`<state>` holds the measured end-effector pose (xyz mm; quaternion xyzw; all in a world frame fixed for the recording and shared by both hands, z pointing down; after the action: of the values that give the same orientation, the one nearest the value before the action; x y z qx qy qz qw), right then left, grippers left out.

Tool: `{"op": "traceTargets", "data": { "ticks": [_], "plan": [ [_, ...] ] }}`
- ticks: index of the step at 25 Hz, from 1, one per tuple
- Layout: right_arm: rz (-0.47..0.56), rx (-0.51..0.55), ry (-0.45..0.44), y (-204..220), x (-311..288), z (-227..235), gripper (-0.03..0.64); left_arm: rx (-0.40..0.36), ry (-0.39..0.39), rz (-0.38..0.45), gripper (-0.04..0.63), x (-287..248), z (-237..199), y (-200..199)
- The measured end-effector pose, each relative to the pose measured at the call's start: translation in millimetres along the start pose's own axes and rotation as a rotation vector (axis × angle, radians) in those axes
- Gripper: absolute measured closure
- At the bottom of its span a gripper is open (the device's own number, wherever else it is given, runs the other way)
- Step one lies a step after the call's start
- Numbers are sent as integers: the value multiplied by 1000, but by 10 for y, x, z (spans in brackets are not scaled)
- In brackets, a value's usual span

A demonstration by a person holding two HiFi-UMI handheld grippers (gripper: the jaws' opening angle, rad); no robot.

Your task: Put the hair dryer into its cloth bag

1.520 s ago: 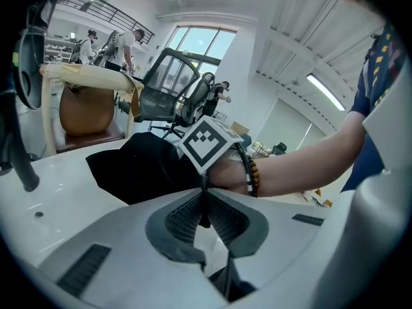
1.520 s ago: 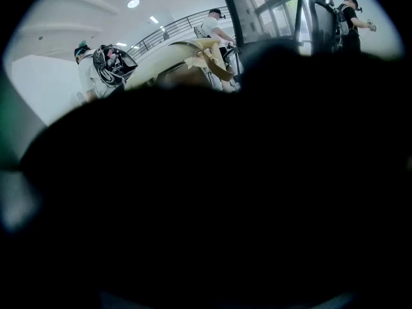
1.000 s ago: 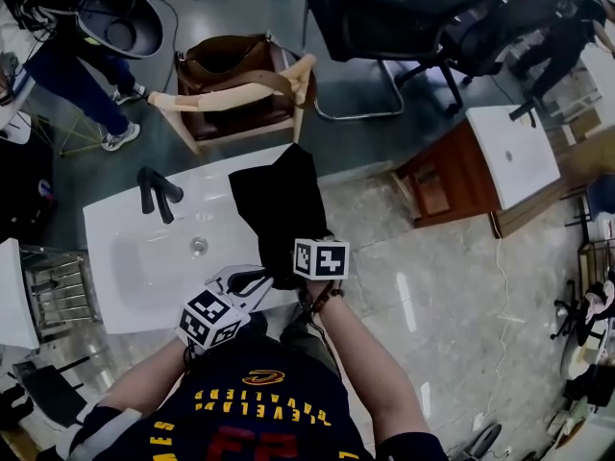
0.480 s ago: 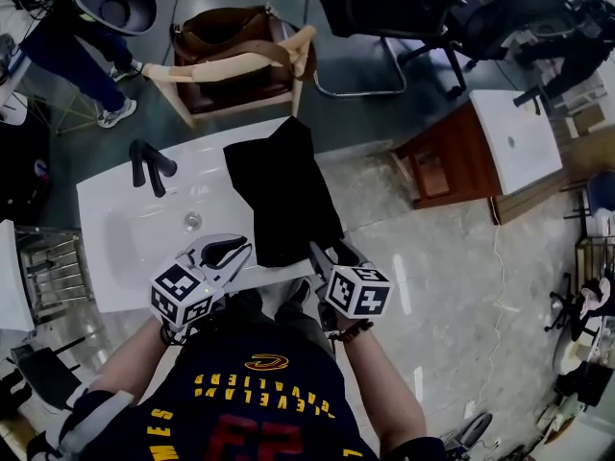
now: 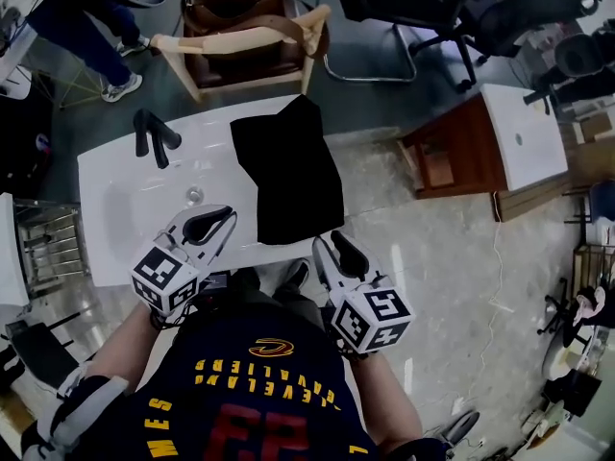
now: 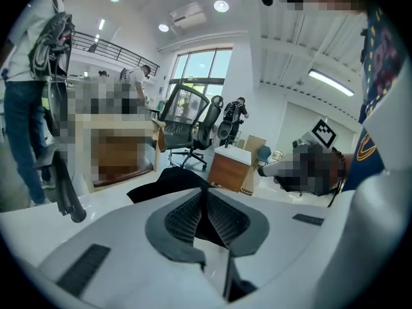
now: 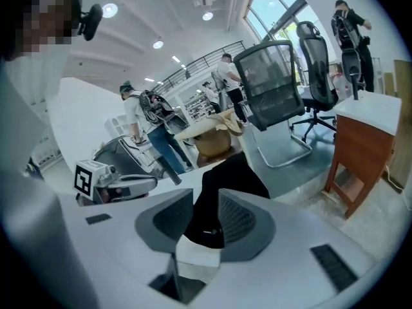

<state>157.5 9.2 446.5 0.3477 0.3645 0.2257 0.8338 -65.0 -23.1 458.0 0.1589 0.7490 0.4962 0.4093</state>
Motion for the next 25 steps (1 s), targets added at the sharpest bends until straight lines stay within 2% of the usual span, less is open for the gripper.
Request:
{"op": "traceTargets", "data": {
  "ticks": [2,3,5,9,11,19,25],
  "plan": [
    [33,43,-55,-138,-33,-166,589,-14,-14,21,571,36,10,-43],
    [43,62,-80,-196,-55,-249,609,-19,-17,29,571,57,16,-59],
    [39,118,-109,-275,-107,-390,609,-22,-25,44,571,106,25,-89],
    [4,287,-72,-285,-229,-522,609,-38,-59,66,571,183,-19,-111],
    [-4,333,-72,-273,-254,-584,609,-37,-72,61,571,218,-34,-77],
    [45,390,-113,-320,-281,-725,609,-9,-93,87,571,276,-112,-60],
    [68,380,-112,-336,-250,-731,609,-33,-86,94,571,257,-111,-149]
  ]
}}
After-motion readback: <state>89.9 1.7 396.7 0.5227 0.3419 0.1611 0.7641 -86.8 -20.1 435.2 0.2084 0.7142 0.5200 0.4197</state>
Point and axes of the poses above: the fingertips, and each gripper's own axes: x backward along the fingers, z to its right, y out of its underside, the point moved 5 cm from there along x, backward along the fingers, and after that the axes turned 8 degrees about -y, right-handed, at the moved point
